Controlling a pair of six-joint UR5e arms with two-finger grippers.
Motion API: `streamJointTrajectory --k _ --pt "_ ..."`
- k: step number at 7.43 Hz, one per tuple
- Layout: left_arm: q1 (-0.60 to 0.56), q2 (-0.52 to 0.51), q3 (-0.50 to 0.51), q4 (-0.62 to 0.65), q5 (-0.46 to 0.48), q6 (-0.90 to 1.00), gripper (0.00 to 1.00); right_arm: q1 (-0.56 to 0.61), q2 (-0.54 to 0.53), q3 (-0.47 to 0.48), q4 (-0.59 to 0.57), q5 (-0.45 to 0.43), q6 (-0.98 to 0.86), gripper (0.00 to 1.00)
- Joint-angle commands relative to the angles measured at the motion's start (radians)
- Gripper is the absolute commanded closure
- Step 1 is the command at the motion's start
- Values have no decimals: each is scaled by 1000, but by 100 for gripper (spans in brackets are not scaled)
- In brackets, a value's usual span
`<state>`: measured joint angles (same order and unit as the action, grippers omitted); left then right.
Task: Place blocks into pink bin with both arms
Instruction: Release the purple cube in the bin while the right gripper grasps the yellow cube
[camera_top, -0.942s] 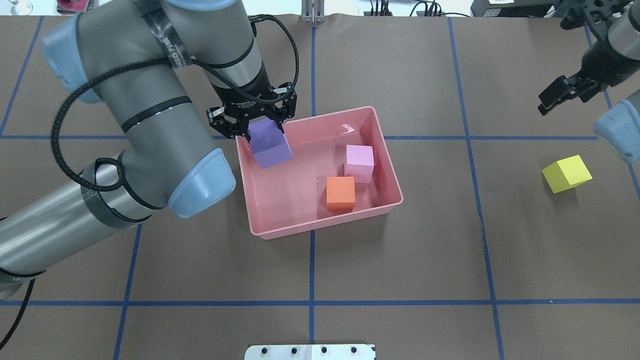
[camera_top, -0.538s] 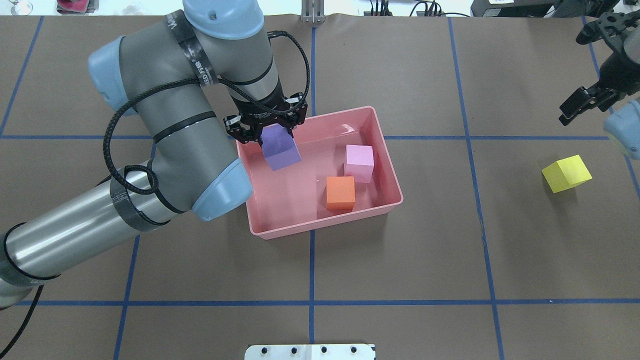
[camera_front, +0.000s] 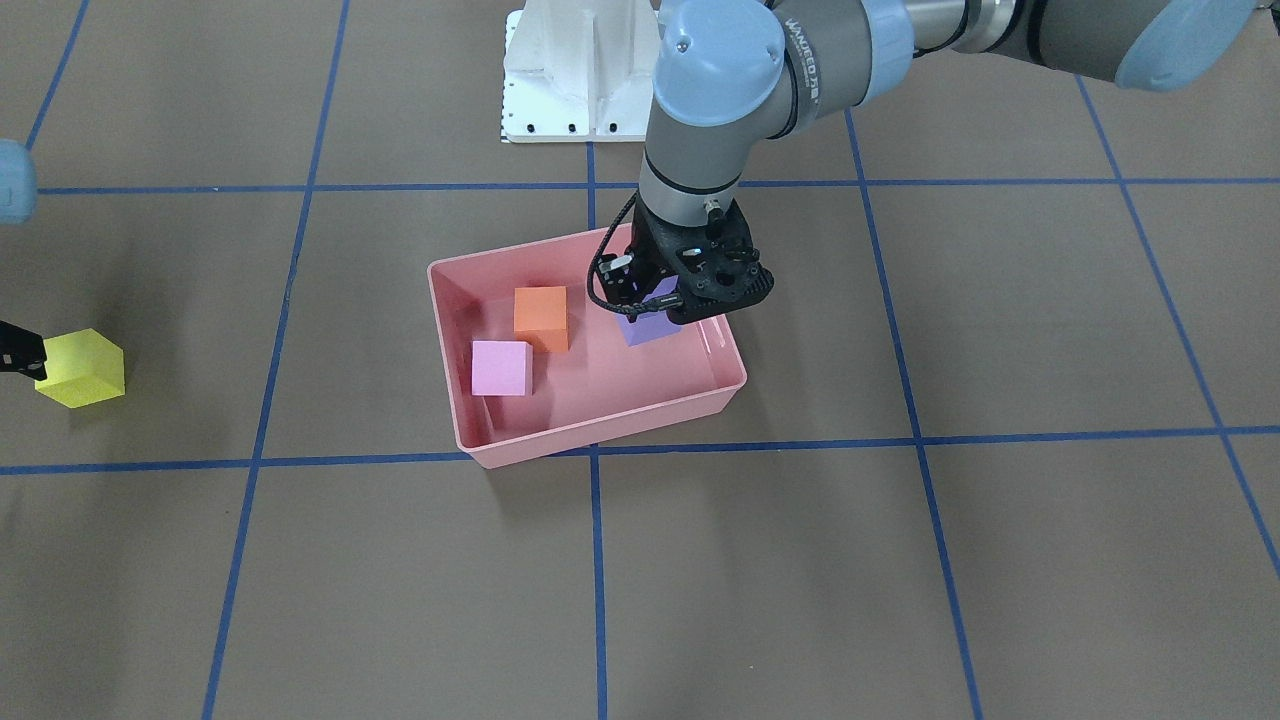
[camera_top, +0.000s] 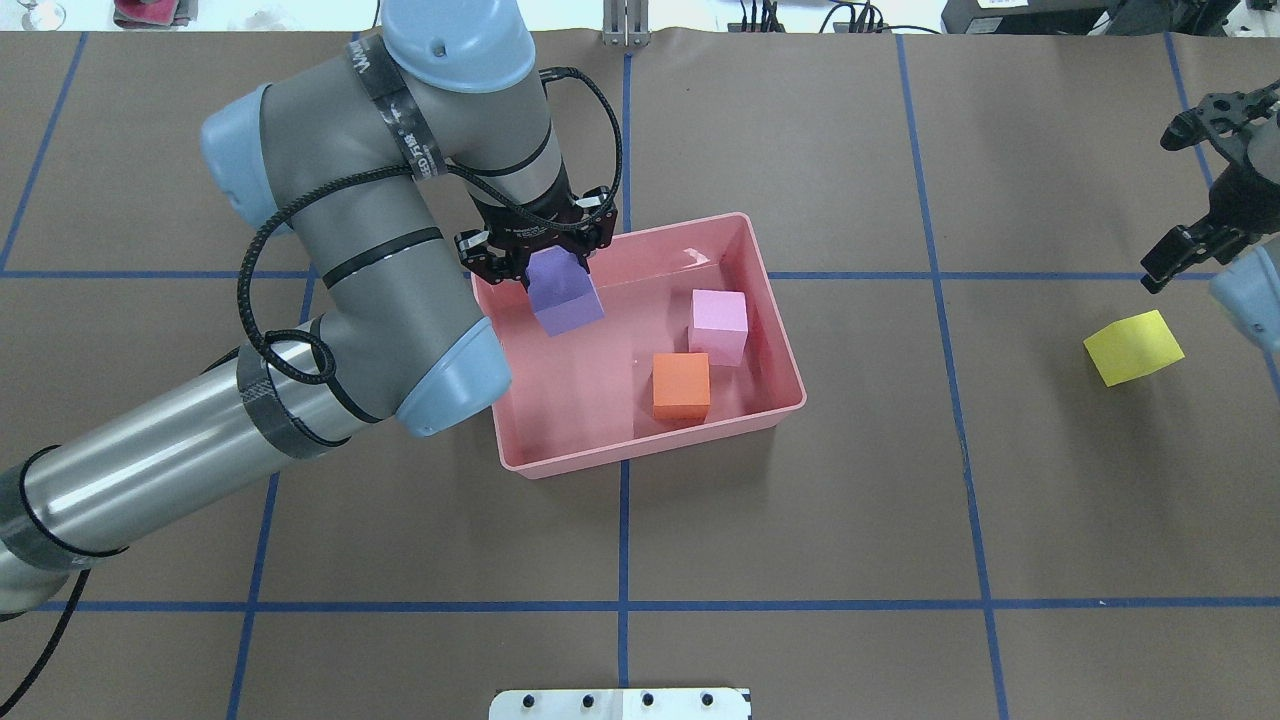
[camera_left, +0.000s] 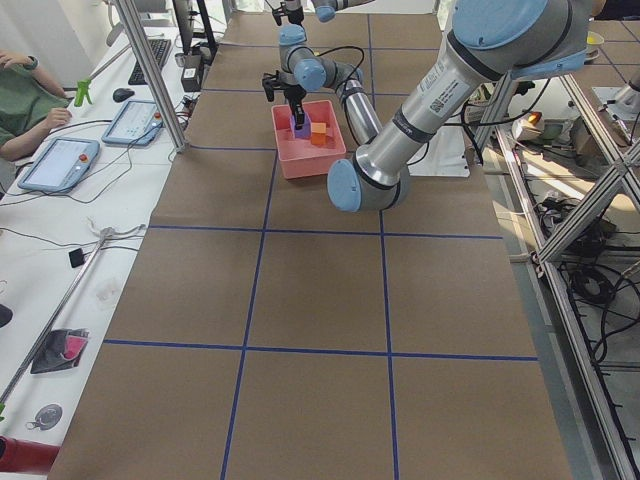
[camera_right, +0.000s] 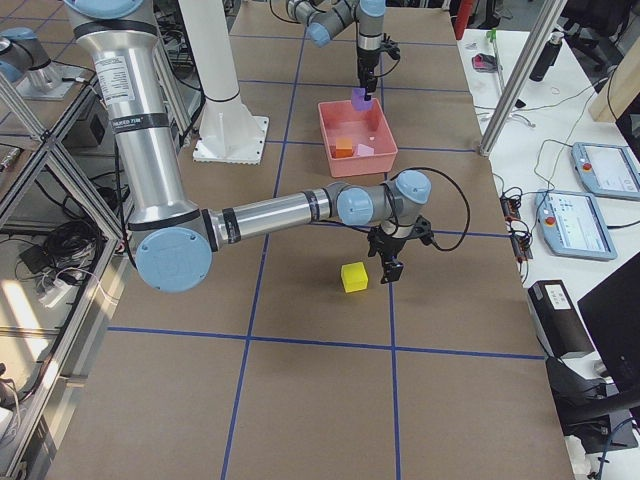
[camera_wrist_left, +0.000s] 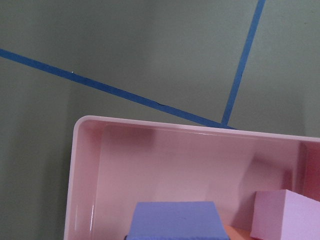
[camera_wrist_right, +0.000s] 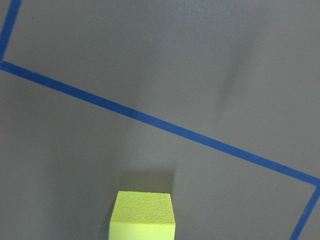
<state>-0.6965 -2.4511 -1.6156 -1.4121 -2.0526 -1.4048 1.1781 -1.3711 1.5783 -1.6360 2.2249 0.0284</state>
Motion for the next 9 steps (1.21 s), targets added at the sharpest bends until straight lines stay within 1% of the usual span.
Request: streamJointTrajectory --k 1,3,4,8,9 --pt "0 4 2 -1 0 1 100 -31 -23 5 15 18 31 0" --pt "0 4 0 -1 0 1 100 -83 -68 66 15 27 99 0" --pt "0 4 0 -1 0 1 100 -98 -72 71 15 27 102 0" --pt "0 4 2 -1 2 1 100 -120 -65 49 15 6 93 0" --pt "0 4 2 -1 2 1 100 -120 -60 31 22 -4 90 0"
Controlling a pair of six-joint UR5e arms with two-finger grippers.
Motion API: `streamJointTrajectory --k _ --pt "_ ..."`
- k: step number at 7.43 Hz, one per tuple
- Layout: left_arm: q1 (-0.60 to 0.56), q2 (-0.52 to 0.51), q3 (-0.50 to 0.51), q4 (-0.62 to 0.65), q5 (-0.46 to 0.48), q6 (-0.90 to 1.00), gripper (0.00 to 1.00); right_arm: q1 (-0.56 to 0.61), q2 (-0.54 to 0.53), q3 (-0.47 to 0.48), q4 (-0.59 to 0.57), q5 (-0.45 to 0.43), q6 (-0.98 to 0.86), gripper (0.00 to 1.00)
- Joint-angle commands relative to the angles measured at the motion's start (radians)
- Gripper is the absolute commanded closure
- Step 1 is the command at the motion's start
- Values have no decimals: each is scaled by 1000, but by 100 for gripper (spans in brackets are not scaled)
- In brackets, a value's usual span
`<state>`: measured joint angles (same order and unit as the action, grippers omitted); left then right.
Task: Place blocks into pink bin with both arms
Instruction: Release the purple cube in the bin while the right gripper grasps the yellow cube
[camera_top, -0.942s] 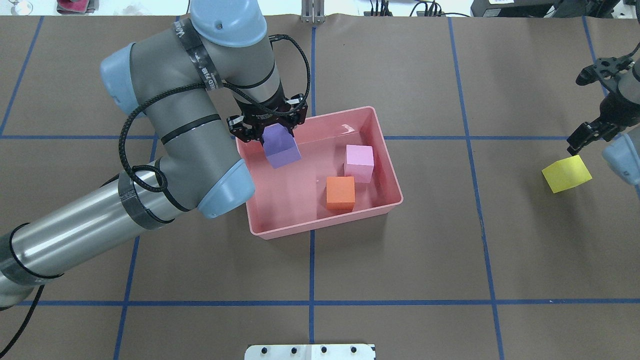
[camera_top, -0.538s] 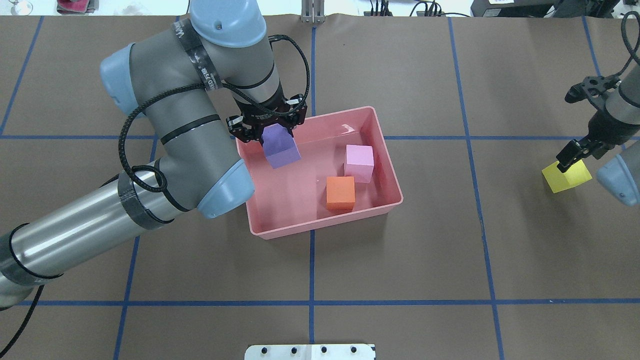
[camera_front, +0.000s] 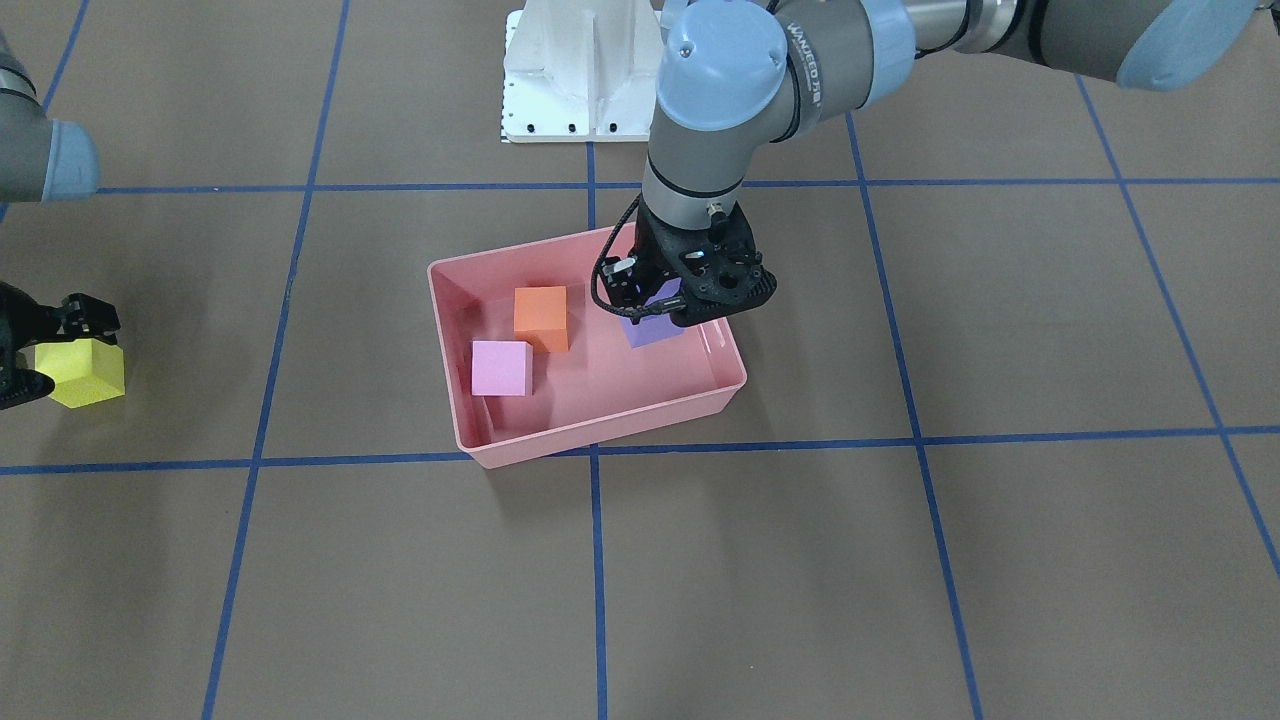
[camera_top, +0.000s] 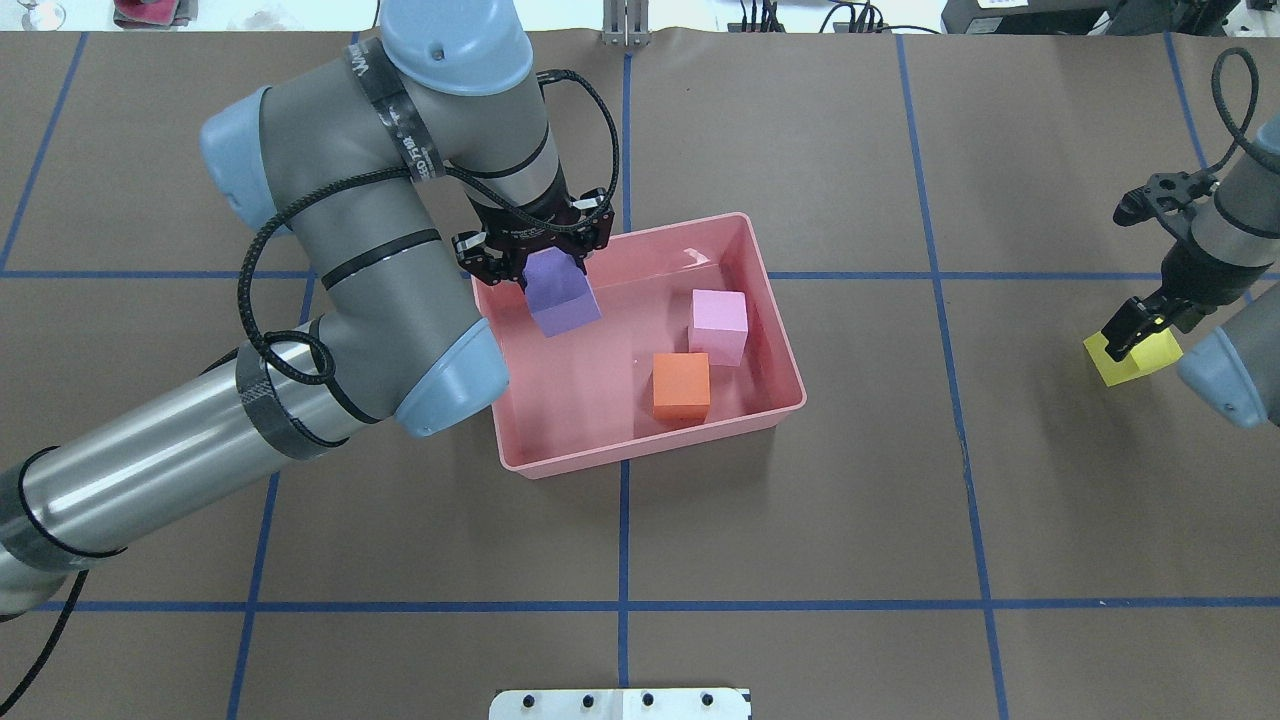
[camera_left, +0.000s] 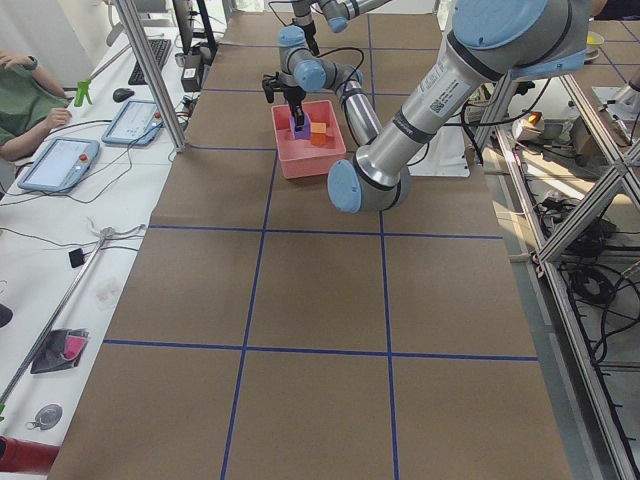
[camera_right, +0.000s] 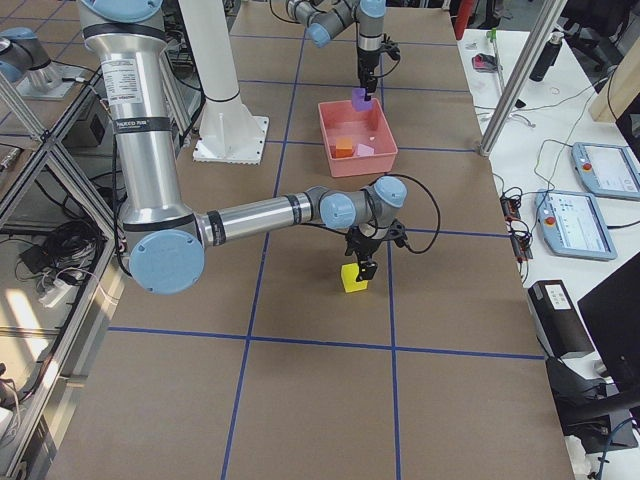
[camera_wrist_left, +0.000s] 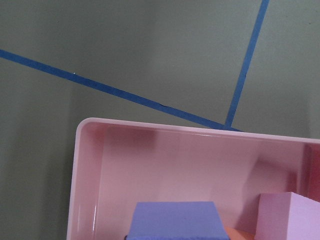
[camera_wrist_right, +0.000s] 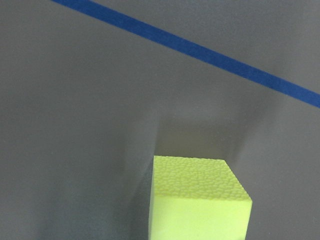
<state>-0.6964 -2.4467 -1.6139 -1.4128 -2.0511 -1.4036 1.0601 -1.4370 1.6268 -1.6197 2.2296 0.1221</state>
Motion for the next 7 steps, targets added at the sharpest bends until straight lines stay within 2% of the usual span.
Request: streamJointTrajectory --k 1,2,3,4,5,6,7 --pt "2 2 0 0 0 0 100 -3 7 -60 65 -14 -1 0" --pt "3 2 0 0 0 0 100 -3 9 -88 113 -13 4 0" --pt "9 2 0 0 2 0 100 -3 10 -87 113 -11 7 0" --pt "21 3 -1 -2 34 2 18 -3 10 -84 113 -7 10 1" --pt "44 8 -6 0 101 2 0 -3 10 -85 113 -5 16 8" --pt "51 8 -7 0 107 3 0 -3 10 -78 113 -7 17 69" --pt "51 6 -12 0 108 3 0 -2 9 -64 113 -5 16 100"
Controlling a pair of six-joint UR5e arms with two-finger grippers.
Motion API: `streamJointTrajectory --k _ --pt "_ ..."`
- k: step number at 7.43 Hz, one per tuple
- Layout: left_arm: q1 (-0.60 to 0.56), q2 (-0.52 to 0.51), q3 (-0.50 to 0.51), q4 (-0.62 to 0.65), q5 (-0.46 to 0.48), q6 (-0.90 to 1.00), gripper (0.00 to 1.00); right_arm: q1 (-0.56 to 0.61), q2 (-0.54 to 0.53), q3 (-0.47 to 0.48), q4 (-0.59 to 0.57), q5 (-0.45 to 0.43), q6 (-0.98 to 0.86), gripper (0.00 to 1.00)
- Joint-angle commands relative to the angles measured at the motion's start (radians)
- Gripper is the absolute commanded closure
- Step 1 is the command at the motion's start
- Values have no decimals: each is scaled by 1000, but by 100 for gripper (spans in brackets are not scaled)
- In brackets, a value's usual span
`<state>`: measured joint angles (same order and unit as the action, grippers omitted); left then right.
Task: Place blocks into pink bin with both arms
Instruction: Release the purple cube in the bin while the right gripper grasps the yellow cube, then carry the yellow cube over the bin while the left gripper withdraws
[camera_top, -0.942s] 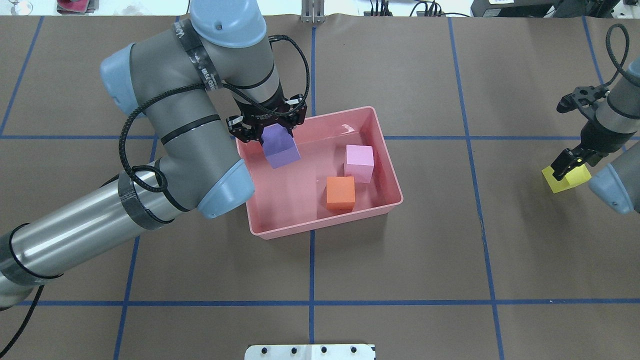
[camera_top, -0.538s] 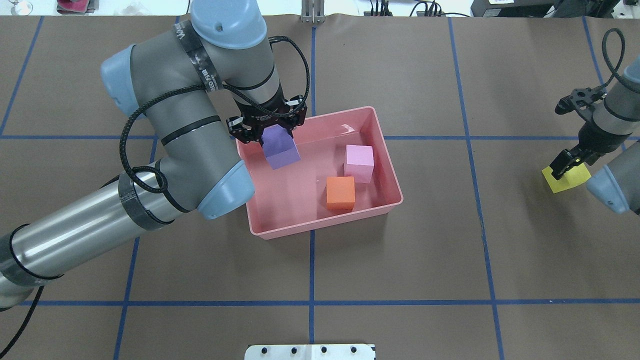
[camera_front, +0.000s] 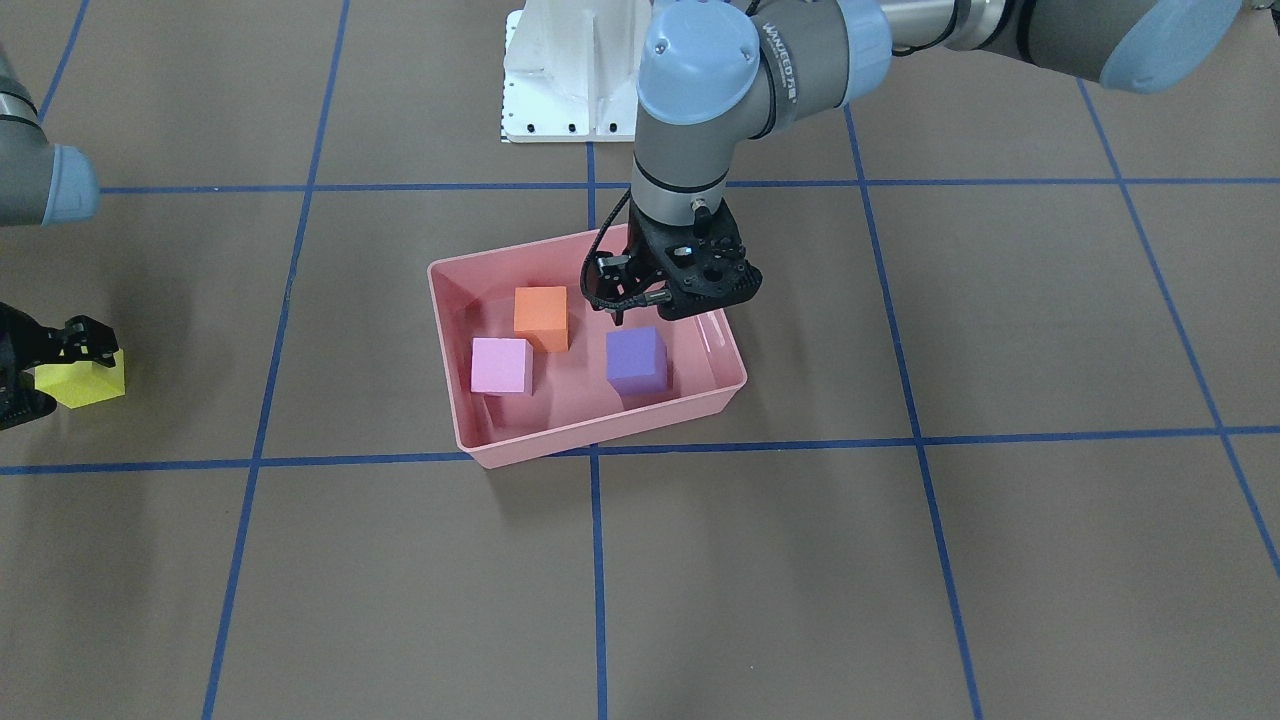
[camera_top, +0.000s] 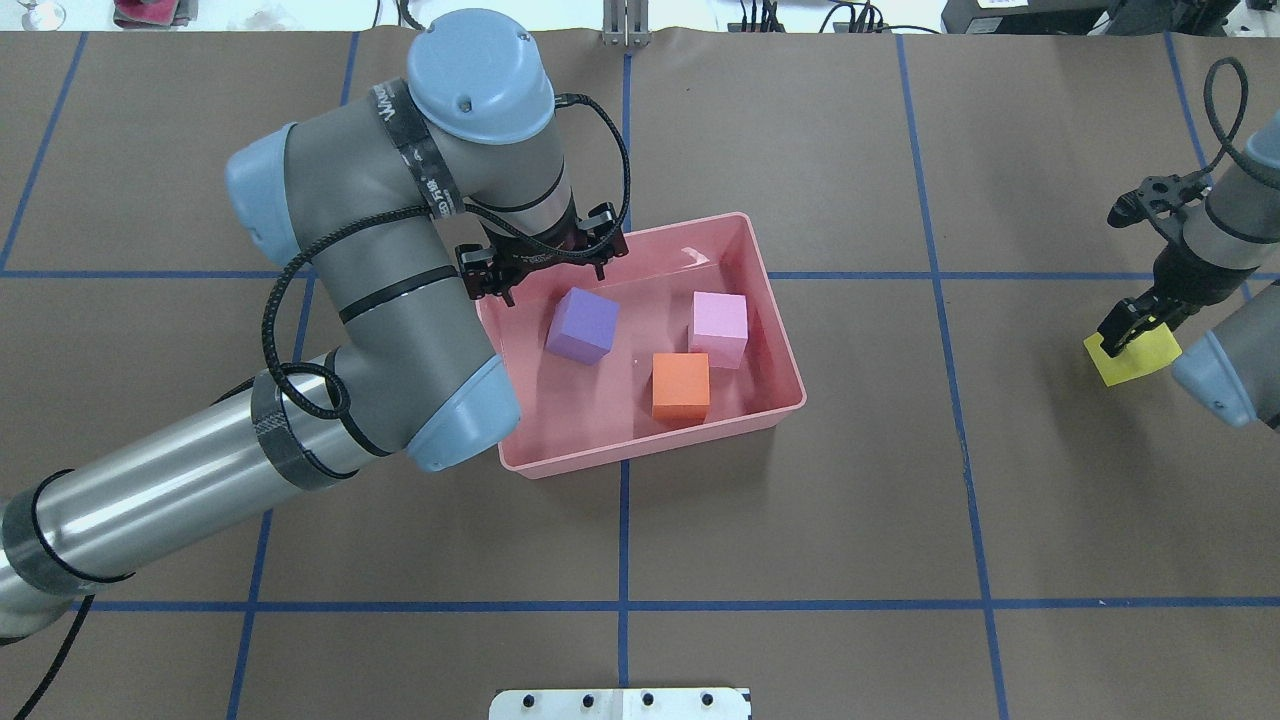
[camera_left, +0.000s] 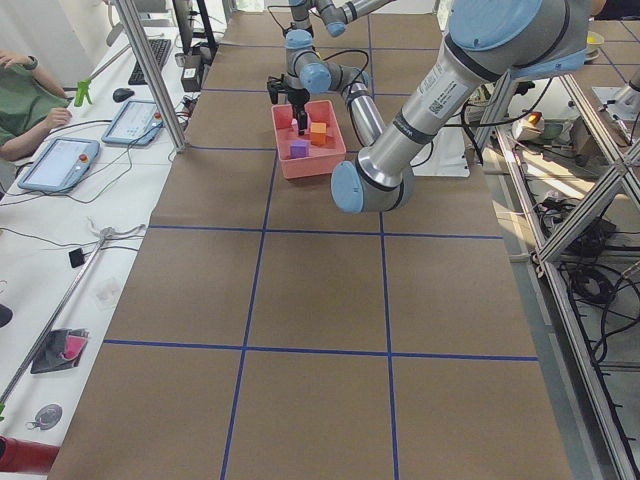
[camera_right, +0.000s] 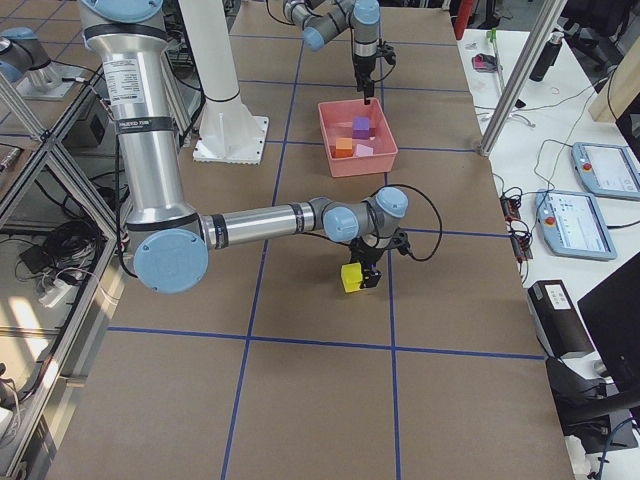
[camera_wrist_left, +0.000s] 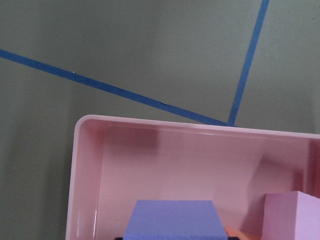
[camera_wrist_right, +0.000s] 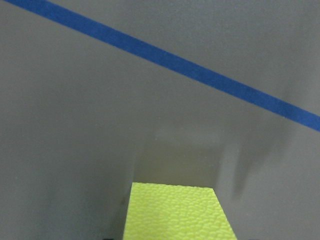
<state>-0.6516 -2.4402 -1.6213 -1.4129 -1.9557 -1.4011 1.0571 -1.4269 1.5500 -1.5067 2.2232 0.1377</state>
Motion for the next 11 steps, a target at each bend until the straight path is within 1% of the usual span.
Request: streamJointTrajectory --k 1,2,3,4,5,6,7,8,9,10,11 --pt "6 0 -8 0 11 1 0 3 -1 45 0 3 0 100" --pt "6 0 -12 2 9 2 0 9 -9 108 -10 4 0 100" --pt "0 0 -31 8 8 13 0 47 -4 172 -56 16 0 100" --pt "-12 3 -70 25 8 54 0 75 11 255 -148 42 0 100" --pt "-32 32 -130 78 6 112 0 107 84 303 -268 74 2 100" --pt "-61 83 -211 153 4 230 0 119 202 327 -434 99 2 100" --pt "-106 171 -279 166 -6 323 0 116 309 337 -549 105 31 100" --pt "-155 266 -319 155 -85 435 0 92 371 337 -561 155 172 100" --pt "-211 338 -351 154 -115 546 0 31 428 340 -549 165 327 100" --pt "-248 399 -368 135 -124 603 0 -52 486 332 -497 156 508 100" --pt "-281 465 -368 77 -150 654 0 -134 534 326 -409 116 730 100"
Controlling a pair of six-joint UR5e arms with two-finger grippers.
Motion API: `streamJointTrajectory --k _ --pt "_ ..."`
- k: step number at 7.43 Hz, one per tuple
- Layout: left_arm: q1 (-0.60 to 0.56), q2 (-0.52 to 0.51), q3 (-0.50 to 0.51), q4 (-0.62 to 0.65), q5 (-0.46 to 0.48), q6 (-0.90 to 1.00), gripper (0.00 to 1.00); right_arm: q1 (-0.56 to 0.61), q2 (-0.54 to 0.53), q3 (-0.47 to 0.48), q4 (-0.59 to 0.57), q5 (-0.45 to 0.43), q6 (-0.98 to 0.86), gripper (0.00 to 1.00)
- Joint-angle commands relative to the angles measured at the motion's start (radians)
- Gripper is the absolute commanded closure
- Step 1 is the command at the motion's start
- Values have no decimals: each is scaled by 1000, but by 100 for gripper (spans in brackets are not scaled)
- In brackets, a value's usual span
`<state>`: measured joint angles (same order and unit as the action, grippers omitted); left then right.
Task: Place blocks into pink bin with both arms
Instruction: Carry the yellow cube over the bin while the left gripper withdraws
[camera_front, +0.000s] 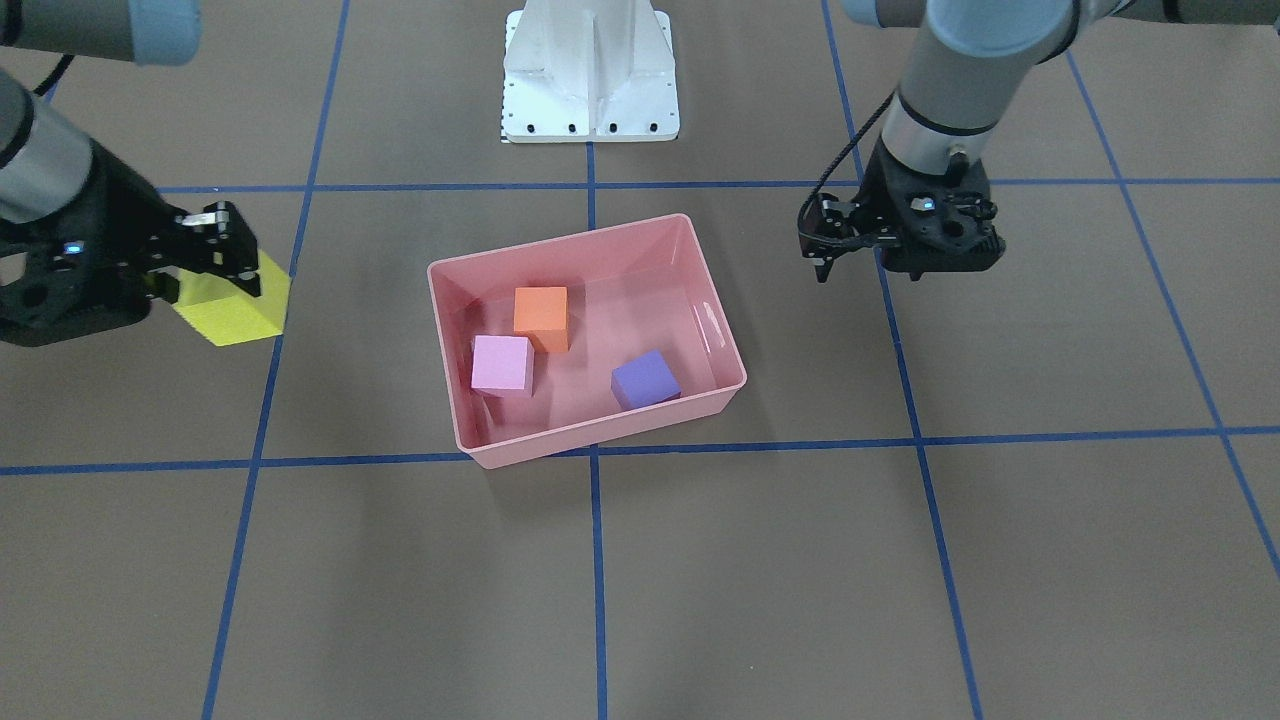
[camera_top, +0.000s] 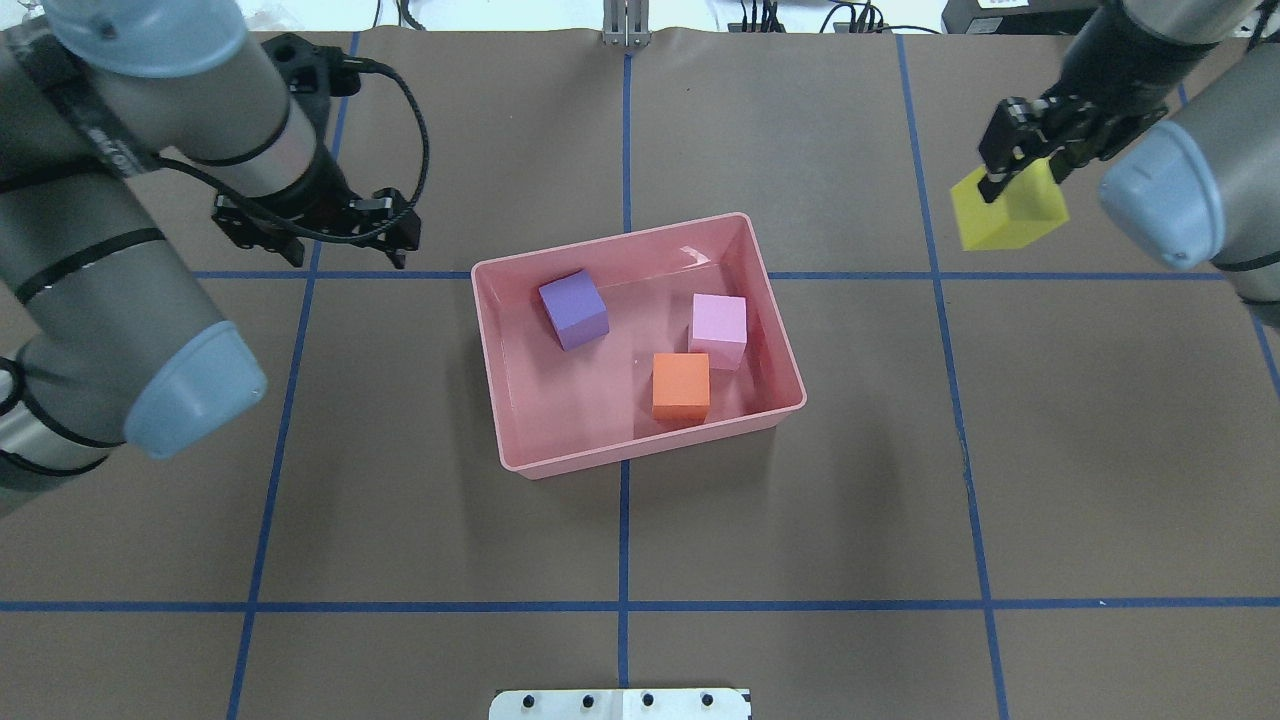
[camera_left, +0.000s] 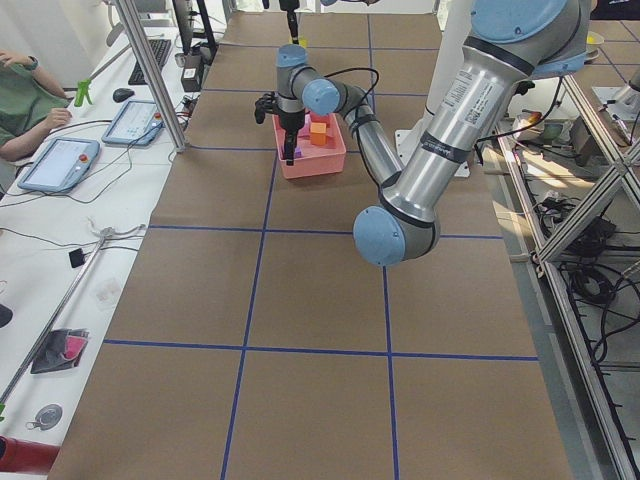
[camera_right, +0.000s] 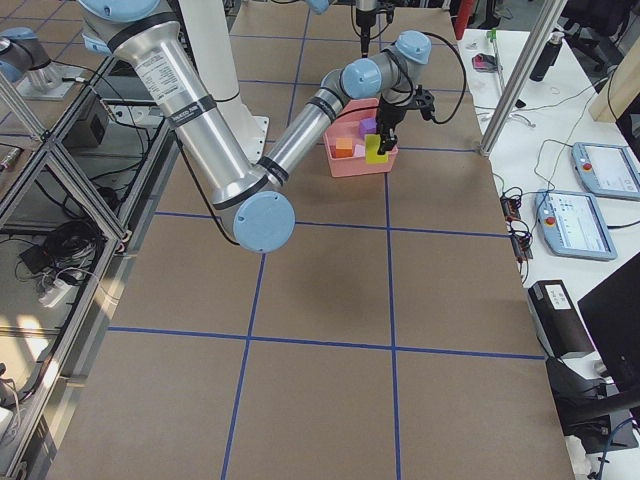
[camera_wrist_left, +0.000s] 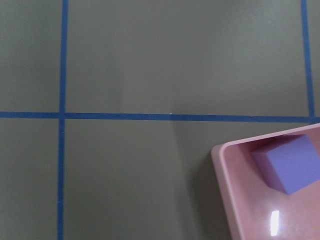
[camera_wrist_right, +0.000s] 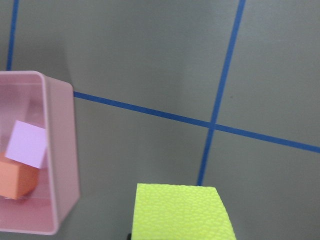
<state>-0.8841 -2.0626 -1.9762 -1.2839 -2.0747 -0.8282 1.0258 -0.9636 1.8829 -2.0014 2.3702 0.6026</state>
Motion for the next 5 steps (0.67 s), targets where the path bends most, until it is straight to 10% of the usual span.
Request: streamJointTrajectory --k 1,5 --pt "-94 170 -9 -133 -69 156 0 -184 115 -24 169 -104 451 100" --pt "-177 251 4 -167 -125 277 0 -416 244 -148 289 -327 698 100"
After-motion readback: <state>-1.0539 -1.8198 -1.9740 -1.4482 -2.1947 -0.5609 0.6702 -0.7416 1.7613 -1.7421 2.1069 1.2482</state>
